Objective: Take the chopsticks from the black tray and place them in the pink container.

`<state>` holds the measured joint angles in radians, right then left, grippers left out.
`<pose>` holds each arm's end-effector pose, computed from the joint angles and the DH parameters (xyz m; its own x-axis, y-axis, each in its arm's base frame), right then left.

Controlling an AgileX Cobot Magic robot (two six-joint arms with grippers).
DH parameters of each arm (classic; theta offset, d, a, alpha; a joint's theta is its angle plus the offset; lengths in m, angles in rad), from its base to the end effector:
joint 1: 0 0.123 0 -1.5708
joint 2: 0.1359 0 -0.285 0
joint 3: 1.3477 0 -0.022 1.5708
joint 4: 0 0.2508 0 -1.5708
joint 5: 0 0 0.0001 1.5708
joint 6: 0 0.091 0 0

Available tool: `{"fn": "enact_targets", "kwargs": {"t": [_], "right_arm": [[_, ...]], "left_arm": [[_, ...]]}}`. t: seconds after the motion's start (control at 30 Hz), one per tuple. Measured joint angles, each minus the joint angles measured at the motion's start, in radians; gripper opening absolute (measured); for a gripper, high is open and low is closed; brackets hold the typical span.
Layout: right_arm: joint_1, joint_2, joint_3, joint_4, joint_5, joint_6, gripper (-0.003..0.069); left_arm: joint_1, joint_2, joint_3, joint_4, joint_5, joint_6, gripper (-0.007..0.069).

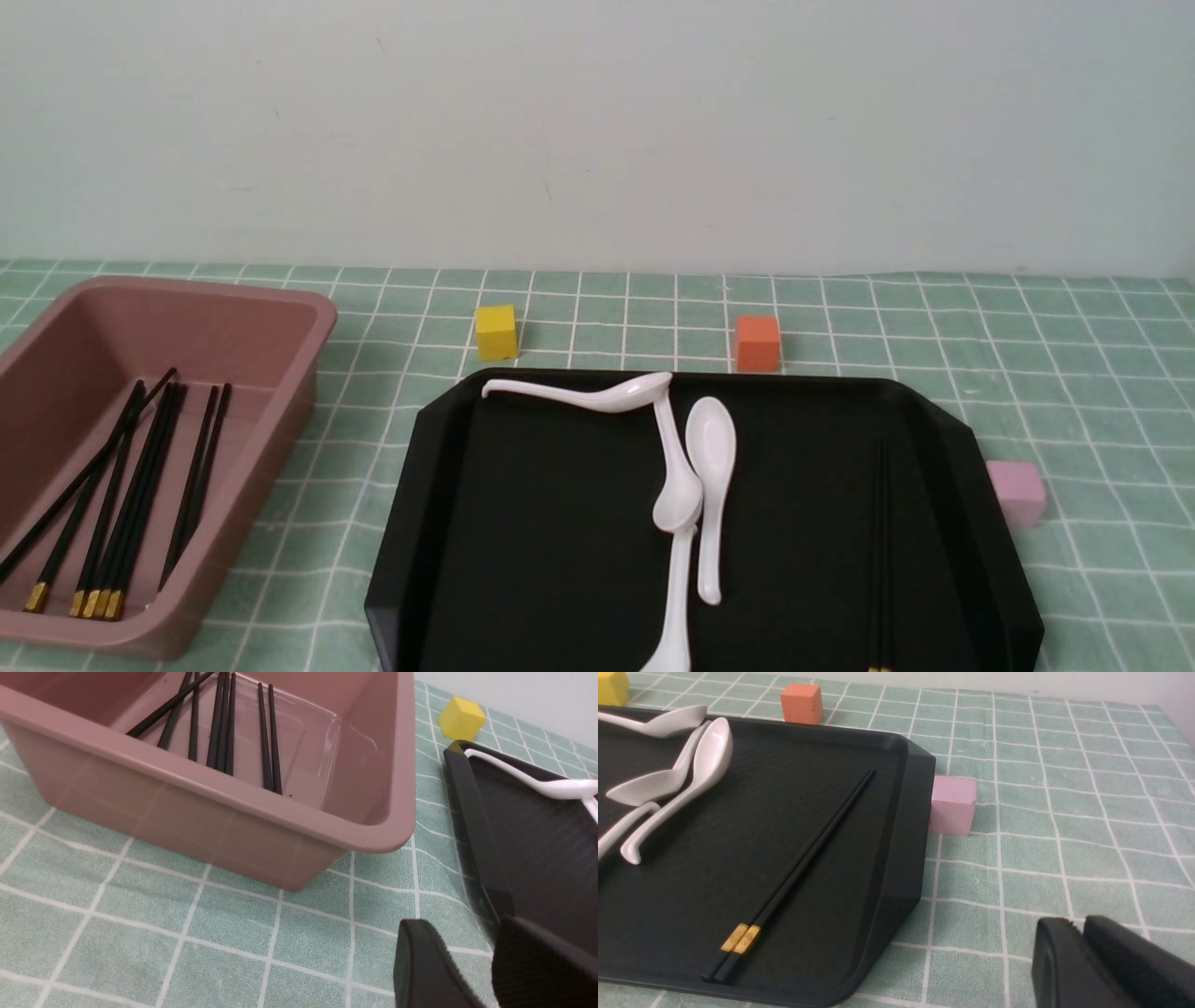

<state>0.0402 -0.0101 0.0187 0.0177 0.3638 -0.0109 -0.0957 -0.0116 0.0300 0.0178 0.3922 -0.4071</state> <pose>0.0528 0.0027 0.1747 -0.2813 -0.0057 -0.9596 -0.0446 0.9990 0.0072 0.0520 -0.0044 0.1685 -0.3264 -0.3512 -0.8776 -0.0380 0.9325 -0.3591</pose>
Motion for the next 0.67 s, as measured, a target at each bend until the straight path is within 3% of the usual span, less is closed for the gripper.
{"fn": "enact_targets", "kwargs": {"t": [0.67], "right_arm": [[0.0, 0.0, 0.0, 0.0, 0.0, 0.0, 0.0116]], "left_arm": [[0.0, 0.0, 0.0, 0.0, 0.0, 0.0, 0.0239]]}}
